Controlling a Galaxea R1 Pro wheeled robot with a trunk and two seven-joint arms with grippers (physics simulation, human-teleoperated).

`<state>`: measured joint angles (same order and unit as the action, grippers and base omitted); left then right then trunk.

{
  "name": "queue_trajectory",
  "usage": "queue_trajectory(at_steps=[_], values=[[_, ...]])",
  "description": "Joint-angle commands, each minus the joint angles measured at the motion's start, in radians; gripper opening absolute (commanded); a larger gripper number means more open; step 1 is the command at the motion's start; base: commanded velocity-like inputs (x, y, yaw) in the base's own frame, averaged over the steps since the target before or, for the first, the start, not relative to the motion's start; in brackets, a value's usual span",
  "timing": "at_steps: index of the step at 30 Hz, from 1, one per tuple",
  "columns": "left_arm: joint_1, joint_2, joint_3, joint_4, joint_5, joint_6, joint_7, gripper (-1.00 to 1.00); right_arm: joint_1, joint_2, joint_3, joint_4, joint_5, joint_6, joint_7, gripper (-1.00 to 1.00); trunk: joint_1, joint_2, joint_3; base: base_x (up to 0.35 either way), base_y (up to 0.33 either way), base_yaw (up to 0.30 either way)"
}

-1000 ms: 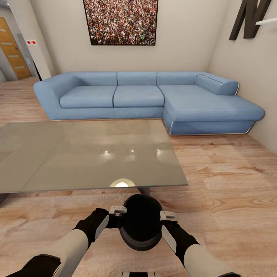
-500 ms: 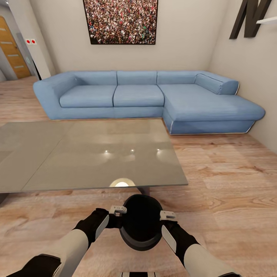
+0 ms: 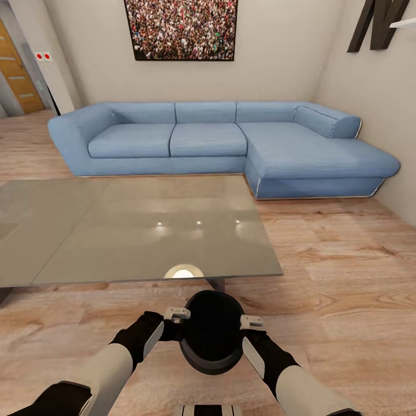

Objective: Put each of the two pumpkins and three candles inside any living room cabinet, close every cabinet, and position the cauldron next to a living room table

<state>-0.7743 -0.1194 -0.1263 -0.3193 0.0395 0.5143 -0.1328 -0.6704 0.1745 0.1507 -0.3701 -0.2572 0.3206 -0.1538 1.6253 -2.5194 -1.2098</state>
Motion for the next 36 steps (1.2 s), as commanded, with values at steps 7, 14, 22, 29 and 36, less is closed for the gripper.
queue_trajectory(at_steps=[7, 14, 22, 29, 36], values=[[0.001, 0.001, -0.003, 0.011, -0.001, 0.004, -0.002, -1.0, 0.002, 0.0, 0.017, -0.001, -0.021, 0.002, 0.013, -1.0, 0.012, 0.0, -0.001, 0.0, 0.0, 0.0], [0.001, 0.001, -0.003, 0.011, -0.001, 0.004, -0.003, 1.0, 0.002, 0.0, 0.017, -0.001, -0.021, 0.002, 0.013, 1.0, 0.012, 0.0, -0.001, 0.0, 0.0, 0.0], [0.001, 0.001, -0.003, 0.011, -0.001, 0.004, -0.003, 1.0, 0.002, 0.0, 0.017, -0.001, -0.021, 0.002, 0.013, 1.0, 0.012, 0.0, -0.001, 0.0, 0.0, 0.0], [0.001, 0.001, -0.003, 0.011, -0.001, 0.004, -0.004, 1.0, 0.002, 0.0, 0.017, -0.001, -0.021, 0.002, 0.013, 1.0, 0.012, 0.0, -0.001, 0.0, 0.0, 0.0], [0.001, 0.001, -0.003, 0.011, -0.001, 0.004, -0.003, 1.0, 0.002, 0.0, 0.017, -0.001, -0.021, 0.002, 0.013, 1.0, 0.009, 0.001, 0.022, 0.0, 0.0, 0.0]])
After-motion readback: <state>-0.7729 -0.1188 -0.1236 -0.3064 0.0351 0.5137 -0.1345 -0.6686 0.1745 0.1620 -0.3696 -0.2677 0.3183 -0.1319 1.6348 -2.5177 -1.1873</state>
